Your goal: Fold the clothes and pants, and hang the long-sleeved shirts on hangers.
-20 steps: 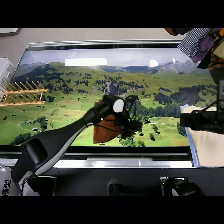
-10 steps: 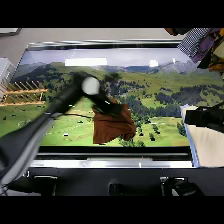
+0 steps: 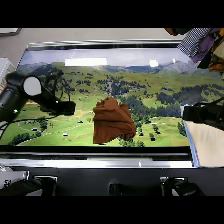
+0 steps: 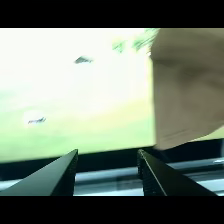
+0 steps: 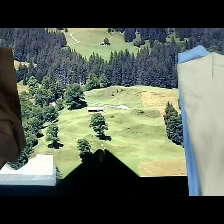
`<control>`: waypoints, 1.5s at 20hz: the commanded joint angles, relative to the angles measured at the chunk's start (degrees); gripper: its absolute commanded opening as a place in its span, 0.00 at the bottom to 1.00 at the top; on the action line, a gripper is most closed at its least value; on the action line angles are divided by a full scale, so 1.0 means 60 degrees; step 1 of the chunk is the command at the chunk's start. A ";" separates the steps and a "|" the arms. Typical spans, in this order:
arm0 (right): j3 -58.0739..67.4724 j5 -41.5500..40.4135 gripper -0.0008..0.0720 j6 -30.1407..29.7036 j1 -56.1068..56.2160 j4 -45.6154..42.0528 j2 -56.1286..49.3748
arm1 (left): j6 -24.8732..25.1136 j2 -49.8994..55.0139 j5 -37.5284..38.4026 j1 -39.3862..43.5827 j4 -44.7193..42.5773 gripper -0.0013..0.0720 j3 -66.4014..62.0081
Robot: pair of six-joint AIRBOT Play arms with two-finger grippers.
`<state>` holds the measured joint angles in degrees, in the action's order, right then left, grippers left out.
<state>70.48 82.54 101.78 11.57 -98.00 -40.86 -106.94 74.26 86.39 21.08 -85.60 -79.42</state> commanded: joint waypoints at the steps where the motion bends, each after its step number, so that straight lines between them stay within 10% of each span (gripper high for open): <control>1: -0.0004 0.0288 0.05 0.0007 0.0007 0.0335 -0.0204 | -0.0419 0.0066 -0.0448 -0.0284 -0.0066 0.64 0.1086; 5: -0.0004 0.0882 0.05 0.0120 0.0007 0.0565 -0.0386 | 0.0627 -0.0295 -0.2503 -0.0474 0.1785 0.72 0.3020; 10: -0.0004 0.1166 0.05 0.0772 0.0007 0.0565 -0.0393 | 0.4022 -0.0474 -0.4754 -0.1038 0.6870 0.71 0.5719; 30: -0.0004 0.1035 0.12 0.2197 0.0007 0.1548 -0.0393 | 0.5515 0.1326 -0.5308 -0.0794 0.8801 0.71 0.6309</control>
<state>70.48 89.34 114.10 11.57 -89.06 -43.20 -74.59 81.08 54.57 15.73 -33.95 -41.60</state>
